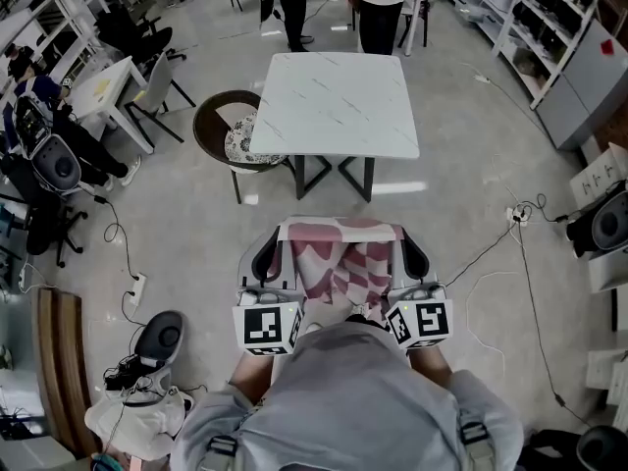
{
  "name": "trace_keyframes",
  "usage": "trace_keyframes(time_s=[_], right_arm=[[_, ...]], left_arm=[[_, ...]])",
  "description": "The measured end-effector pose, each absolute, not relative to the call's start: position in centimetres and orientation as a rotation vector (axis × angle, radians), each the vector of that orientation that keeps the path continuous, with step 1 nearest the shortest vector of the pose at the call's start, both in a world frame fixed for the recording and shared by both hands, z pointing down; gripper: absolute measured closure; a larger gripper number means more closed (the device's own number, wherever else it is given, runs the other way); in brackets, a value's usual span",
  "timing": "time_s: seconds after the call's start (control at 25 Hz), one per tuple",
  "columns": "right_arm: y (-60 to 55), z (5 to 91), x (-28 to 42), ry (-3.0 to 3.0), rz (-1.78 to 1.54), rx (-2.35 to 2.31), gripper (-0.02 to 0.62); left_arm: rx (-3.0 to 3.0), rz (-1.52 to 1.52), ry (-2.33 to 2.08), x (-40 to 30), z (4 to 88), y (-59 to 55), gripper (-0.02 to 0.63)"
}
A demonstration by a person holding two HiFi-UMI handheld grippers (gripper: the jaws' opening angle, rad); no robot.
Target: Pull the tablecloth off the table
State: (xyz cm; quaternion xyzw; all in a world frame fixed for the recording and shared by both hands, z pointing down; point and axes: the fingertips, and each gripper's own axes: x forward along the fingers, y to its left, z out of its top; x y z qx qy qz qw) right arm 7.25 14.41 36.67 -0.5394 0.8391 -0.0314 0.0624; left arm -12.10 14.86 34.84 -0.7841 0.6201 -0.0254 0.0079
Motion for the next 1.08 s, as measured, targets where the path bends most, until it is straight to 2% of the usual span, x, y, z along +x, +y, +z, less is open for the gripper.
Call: trace_keyframes(time_s=[1.08], right_arm=[[14.52, 37.50, 7.32, 2.548, -0.120, -1.668, 0.589]], left_arm=[[-2.463, -0.109, 1.943, -12.26, 35.49, 14.86, 0.600]])
